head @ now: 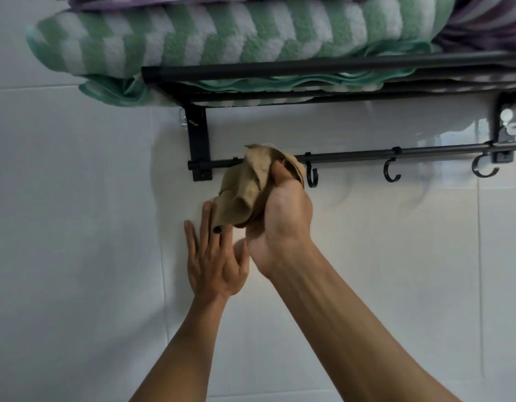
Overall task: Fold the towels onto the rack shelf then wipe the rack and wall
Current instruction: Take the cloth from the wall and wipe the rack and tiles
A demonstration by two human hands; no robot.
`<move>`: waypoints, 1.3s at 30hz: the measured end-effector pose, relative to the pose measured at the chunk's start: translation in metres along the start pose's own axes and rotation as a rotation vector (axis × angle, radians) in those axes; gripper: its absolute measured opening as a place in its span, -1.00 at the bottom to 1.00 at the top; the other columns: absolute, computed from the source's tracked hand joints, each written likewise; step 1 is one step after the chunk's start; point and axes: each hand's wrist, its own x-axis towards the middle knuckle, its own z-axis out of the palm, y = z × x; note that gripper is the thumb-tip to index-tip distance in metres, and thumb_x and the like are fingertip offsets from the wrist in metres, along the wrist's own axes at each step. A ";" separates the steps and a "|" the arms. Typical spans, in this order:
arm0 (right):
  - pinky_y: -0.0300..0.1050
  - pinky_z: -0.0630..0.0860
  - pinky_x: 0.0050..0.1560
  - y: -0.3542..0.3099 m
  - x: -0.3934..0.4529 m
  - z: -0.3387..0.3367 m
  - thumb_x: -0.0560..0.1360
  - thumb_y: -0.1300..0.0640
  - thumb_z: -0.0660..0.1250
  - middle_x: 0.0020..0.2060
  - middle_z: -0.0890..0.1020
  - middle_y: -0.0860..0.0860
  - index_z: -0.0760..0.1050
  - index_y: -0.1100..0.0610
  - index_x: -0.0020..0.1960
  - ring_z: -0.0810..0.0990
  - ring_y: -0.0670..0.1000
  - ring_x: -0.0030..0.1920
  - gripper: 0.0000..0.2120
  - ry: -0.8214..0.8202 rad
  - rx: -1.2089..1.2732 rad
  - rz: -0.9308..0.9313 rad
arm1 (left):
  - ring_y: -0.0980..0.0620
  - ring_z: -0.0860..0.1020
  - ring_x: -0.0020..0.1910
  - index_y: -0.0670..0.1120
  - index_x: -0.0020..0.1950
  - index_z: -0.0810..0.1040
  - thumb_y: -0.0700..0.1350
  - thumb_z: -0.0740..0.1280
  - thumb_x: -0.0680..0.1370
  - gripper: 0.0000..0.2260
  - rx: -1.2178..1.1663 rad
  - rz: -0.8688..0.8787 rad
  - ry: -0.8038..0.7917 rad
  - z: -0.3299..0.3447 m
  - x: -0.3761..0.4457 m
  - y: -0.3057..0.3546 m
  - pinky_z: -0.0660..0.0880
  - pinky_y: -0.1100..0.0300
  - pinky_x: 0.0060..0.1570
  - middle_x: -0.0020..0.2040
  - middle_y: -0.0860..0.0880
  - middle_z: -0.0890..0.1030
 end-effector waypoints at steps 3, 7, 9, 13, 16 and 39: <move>0.14 0.62 0.12 -0.020 0.003 -0.012 0.64 0.10 0.23 -0.13 0.69 0.11 0.58 0.08 0.01 0.66 0.13 -0.07 -0.84 0.048 -0.048 -0.012 | -0.09 -0.05 0.64 -0.12 0.64 0.08 0.21 0.00 0.64 -0.35 -0.064 -0.041 -0.053 0.002 -0.001 -0.003 -0.11 -0.23 0.57 0.65 -0.12 0.07; 0.20 0.60 0.17 -0.026 0.004 -0.023 0.64 0.10 0.24 -0.11 0.70 0.09 0.59 0.09 0.00 0.66 0.12 -0.03 -0.84 0.043 -0.127 -0.011 | -0.10 -0.02 0.64 -0.11 0.65 0.02 0.13 0.14 0.63 -0.33 -0.066 -0.014 0.002 0.004 -0.001 -0.001 -0.03 -0.27 0.56 0.66 -0.11 0.00; 0.19 0.58 0.22 -0.024 -0.001 -0.030 0.64 0.09 0.24 -0.03 0.71 0.09 0.60 0.07 0.04 0.67 0.13 0.05 -0.83 0.027 -0.147 0.016 | -0.12 -0.02 0.64 -0.12 0.65 0.01 0.10 0.26 0.60 -0.27 -0.056 -0.013 0.006 0.007 -0.001 -0.004 -0.01 -0.28 0.55 0.66 -0.12 0.01; 0.14 0.57 0.25 -0.016 -0.017 -0.045 0.64 0.09 0.22 -0.08 0.74 0.07 0.63 0.06 0.01 0.68 0.12 0.06 -0.79 0.002 -0.106 0.064 | -0.13 -0.04 0.64 -0.12 0.66 -0.04 0.16 0.42 0.51 -0.09 0.005 0.015 0.009 0.012 0.000 -0.007 -0.06 -0.26 0.56 0.66 -0.14 0.01; 0.14 0.56 0.25 -0.015 -0.027 -0.064 0.65 0.04 0.19 -0.03 0.75 0.10 0.65 0.09 0.03 0.67 0.14 0.10 -0.73 -0.004 -0.039 0.105 | -0.13 -0.06 0.64 -0.05 0.65 -0.23 0.14 0.38 0.50 -0.03 0.033 0.018 0.005 0.011 -0.002 -0.006 -0.08 -0.24 0.56 0.66 -0.14 -0.01; 0.26 -0.11 0.57 -0.124 0.077 -0.253 0.61 -0.22 -0.03 0.64 0.01 0.08 -0.09 0.10 0.65 -0.09 0.09 0.63 -0.28 0.572 -1.274 -0.654 | -0.06 -0.13 0.64 -0.09 0.66 -0.06 0.14 -0.04 0.65 -0.37 -0.045 -0.104 0.014 0.016 -0.020 0.010 -0.19 -0.23 0.56 0.67 -0.09 -0.08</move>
